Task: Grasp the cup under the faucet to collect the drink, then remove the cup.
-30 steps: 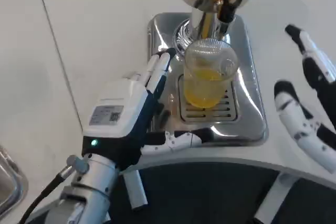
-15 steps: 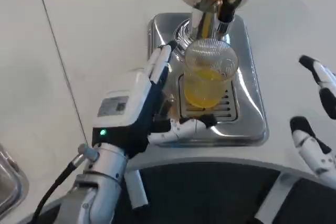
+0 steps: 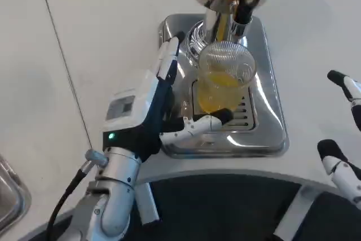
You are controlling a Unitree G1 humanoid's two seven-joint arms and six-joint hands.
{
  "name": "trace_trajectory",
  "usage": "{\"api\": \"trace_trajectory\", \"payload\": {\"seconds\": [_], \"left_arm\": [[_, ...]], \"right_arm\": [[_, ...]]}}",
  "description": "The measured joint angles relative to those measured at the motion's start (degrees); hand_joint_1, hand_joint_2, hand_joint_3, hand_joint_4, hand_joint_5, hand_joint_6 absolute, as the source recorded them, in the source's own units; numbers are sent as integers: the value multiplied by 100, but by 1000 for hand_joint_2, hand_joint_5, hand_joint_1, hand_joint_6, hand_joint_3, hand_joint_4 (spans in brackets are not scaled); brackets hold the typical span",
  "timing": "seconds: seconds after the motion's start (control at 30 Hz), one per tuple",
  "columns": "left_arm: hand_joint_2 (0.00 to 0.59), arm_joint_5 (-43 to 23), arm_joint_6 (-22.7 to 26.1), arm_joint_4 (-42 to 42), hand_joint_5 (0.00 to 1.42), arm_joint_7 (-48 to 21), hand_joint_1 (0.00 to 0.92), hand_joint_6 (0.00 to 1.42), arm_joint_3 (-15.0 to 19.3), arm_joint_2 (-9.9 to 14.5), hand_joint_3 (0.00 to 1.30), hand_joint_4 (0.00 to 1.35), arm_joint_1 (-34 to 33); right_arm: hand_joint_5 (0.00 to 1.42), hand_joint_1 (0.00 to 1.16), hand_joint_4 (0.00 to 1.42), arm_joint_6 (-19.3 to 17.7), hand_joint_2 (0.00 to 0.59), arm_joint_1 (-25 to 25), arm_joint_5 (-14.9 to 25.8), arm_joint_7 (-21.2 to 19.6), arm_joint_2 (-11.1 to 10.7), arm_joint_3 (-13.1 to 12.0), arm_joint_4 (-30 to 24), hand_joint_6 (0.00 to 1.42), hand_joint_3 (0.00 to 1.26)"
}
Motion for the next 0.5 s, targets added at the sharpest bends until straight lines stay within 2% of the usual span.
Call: {"api": "trace_trajectory", "payload": {"seconds": [0.07, 0.2, 0.33, 0.5], "left_arm": [[50, 0, -20, 50, 234, 17, 227, 267, -28, -19, 0, 0, -24], [47, 0, -58, 164, 238, 21, 225, 277, -119, -80, 0, 0, -62], [39, -2, -81, 309, 248, 50, 213, 284, -195, -202, 0, 0, -184], [42, -16, -125, 586, 254, 159, 218, 286, -227, -352, 0, 0, -332]], "right_arm": [[0, 256, 0, -14, 521, 35, -10, 21, -55, -52, 0, 0, 0], [0, 256, 0, -268, 519, 274, -104, 43, -173, -109, 0, 0, 0], [0, 256, 0, -502, 518, 480, -187, 44, -188, -120, 4, 0, 0], [0, 256, 0, -570, 518, 534, -195, 45, -187, -120, 31, 0, 0]]}}
